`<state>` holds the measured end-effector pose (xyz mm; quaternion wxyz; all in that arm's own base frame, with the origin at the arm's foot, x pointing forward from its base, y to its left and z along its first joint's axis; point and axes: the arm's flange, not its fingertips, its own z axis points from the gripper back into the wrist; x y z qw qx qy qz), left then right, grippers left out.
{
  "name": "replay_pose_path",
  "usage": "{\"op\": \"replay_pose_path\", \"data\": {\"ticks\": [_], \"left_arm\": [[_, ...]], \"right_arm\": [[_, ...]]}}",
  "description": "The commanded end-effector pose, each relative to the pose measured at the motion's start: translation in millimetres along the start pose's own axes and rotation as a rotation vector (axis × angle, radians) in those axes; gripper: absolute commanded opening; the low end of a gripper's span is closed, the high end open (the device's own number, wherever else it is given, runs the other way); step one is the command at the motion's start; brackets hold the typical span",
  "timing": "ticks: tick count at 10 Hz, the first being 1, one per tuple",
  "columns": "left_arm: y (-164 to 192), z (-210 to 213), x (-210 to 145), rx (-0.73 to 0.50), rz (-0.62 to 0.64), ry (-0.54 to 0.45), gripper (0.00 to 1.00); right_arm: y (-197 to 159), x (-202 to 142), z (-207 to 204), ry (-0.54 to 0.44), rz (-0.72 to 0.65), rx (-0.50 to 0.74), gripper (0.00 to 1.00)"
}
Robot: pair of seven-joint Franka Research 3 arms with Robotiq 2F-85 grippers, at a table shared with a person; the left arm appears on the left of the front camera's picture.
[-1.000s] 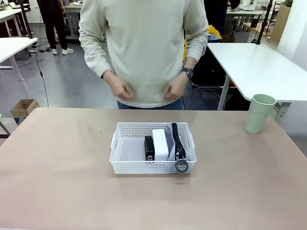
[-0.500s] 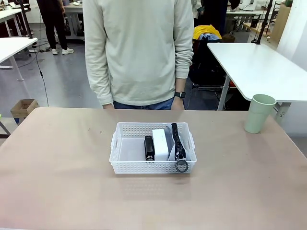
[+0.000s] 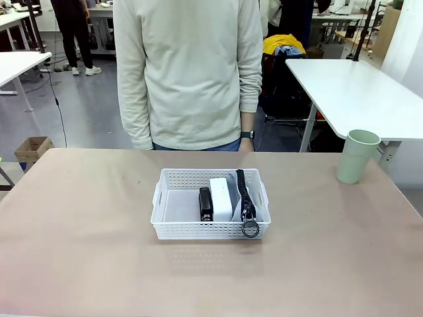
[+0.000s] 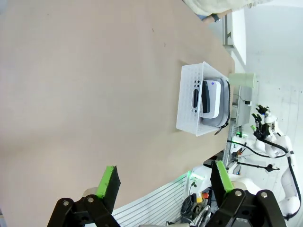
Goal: Efficiently arrange items inside the basket to fit them all.
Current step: Pick up the Reusable plastic cup and place it inside the Organizing basket.
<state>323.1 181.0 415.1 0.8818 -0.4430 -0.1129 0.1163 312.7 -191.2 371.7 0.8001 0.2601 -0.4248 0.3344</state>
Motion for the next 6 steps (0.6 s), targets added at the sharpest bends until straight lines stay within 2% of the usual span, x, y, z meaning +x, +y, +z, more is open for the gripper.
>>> {"op": "replay_pose_path", "data": {"ticks": [1,6], "left_arm": [[2.5,3.3,-3.0,-0.003,-0.018,0.008,1.00],[2.5,3.3,-3.0,-0.003,-0.018,0.008,1.00]], "right_arm": [[-43.2,-22.8,-35.5,-0.061,0.084,-0.073,1.00],[-101.0,-57.7,-104.2,-0.023,0.190,-0.174,1.00]]}}
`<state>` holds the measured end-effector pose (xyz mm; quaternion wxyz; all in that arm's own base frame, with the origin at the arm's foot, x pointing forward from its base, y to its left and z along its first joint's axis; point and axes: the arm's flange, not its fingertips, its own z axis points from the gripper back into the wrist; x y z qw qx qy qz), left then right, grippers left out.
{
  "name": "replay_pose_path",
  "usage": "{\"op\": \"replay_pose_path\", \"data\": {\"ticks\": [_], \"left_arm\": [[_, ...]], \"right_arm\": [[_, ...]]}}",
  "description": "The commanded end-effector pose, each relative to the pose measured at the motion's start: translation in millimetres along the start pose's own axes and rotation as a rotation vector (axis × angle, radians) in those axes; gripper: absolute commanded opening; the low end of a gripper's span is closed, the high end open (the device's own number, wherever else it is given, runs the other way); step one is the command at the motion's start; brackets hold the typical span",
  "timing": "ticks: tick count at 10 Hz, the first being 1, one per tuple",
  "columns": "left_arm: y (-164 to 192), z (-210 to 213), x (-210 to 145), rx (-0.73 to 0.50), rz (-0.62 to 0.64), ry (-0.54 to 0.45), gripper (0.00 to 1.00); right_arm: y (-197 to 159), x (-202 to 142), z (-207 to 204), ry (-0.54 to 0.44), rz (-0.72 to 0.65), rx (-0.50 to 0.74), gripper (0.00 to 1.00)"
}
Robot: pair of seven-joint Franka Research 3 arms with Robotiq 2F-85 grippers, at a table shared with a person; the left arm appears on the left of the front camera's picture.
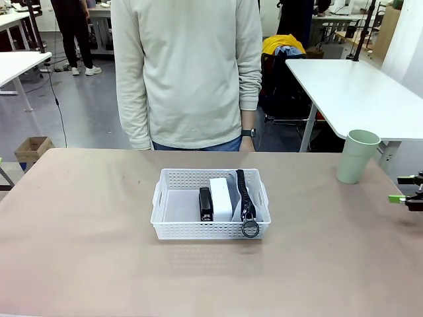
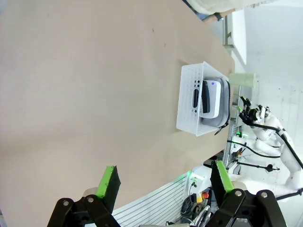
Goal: Efficiently arrange items inside the basket to fit them all.
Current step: Pick up the Reusable plastic cup and place it inside the Organizing basket.
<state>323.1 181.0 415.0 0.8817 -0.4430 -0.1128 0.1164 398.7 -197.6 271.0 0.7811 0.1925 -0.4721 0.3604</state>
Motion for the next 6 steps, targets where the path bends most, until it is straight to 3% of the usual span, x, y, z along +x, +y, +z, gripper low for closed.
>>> {"op": "replay_pose_path", "data": {"ticks": [1,6], "left_arm": [[2.5,3.3,-3.0,-0.003,-0.018,0.008,1.00],[2.5,3.3,-3.0,-0.003,-0.018,0.008,1.00]], "right_arm": [[-25.2,-13.0,-24.8,0.016,0.065,-0.060,1.00],[-31.5,-10.8,-29.8,0.004,0.031,-0.019,1.00]]}}
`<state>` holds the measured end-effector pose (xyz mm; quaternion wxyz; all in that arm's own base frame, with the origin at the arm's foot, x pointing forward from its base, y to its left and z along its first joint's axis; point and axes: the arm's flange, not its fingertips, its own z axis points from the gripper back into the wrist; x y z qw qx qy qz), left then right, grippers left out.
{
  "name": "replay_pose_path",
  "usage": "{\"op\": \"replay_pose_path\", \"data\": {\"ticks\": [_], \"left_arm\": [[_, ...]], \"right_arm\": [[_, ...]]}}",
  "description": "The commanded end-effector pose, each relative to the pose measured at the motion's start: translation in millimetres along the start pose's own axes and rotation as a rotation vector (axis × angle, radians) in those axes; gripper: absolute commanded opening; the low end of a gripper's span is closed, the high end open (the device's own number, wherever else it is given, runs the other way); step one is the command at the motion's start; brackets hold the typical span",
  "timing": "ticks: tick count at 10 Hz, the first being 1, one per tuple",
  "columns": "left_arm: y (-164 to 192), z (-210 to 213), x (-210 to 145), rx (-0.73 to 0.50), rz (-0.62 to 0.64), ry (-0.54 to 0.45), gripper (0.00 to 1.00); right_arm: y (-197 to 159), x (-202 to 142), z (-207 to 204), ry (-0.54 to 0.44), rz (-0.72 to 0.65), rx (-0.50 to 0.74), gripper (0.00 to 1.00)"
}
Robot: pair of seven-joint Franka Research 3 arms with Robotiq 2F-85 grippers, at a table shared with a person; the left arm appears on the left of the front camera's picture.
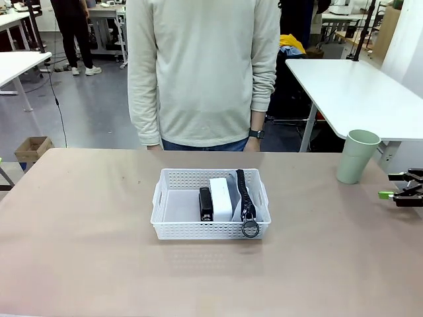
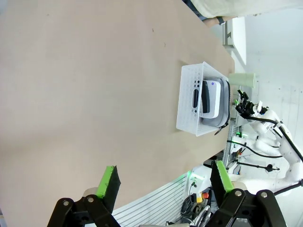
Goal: Efficiently arrange items inside the basket to fit them all.
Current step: Pick up the Reusable plastic cup and place it inside the Organizing basket.
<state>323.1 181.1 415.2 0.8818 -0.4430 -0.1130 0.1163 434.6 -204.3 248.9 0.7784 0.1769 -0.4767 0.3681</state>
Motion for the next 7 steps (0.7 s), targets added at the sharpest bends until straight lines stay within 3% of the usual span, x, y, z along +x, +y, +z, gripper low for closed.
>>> {"op": "replay_pose_path", "data": {"ticks": [1,3,7], "left_arm": [[2.6,3.2,-3.0,-0.003,-0.018,0.009,1.00],[2.6,3.2,-3.0,-0.003,-0.018,0.009,1.00],[2.6,3.2,-3.0,-0.003,-0.018,0.009,1.00]], "right_arm": [[-8.2,-0.2,-19.1,-0.030,-0.015,-0.058,1.00],[-18.0,4.5,-45.0,-0.122,-0.039,-0.048,1.00],[-30.1,0.4,-72.5,-0.076,-0.062,-0.074,1.00]]}}
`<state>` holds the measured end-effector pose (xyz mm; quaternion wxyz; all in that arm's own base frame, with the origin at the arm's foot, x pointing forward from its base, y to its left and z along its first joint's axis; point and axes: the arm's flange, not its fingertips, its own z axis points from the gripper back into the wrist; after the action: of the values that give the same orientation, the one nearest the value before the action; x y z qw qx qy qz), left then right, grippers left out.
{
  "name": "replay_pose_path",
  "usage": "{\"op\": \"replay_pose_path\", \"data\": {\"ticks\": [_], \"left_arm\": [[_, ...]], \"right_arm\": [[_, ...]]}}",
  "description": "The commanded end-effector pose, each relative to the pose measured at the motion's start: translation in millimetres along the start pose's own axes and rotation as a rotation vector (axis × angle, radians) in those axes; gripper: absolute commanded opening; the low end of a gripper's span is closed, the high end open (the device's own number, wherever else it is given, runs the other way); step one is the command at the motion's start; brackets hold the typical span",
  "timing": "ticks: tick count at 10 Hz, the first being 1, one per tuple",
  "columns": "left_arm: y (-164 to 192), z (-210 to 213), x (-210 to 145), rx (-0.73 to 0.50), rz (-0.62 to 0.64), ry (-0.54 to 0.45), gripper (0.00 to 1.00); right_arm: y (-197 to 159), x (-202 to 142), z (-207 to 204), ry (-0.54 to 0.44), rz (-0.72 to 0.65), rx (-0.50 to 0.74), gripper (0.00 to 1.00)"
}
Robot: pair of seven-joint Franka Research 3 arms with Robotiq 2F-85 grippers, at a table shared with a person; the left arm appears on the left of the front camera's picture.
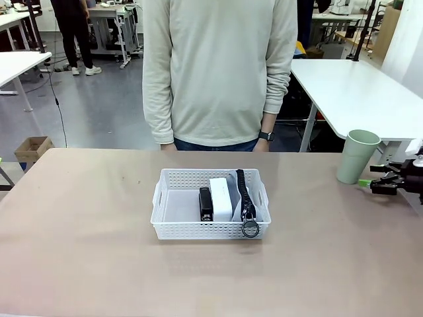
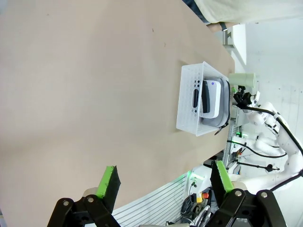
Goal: Efficiently arrange items inside the basket to fit them all.
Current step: Pick up the Reusable plastic cup and place it inside the Organizing basket.
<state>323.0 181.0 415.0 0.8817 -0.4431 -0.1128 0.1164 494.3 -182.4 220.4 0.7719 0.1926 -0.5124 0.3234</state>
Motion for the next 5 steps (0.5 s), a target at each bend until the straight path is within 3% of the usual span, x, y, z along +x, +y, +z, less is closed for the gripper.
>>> {"op": "replay_pose_path", "data": {"ticks": [1,5], "left_arm": [[2.4,3.3,-3.0,-0.003,-0.018,0.008,1.00],[2.4,3.3,-3.0,-0.003,-0.018,0.008,1.00]], "right_arm": [[-2.6,-1.5,-12.3,0.014,0.002,-0.018,1.00],[-5.9,-4.4,-30.2,0.003,-0.012,0.019,1.00]]}}
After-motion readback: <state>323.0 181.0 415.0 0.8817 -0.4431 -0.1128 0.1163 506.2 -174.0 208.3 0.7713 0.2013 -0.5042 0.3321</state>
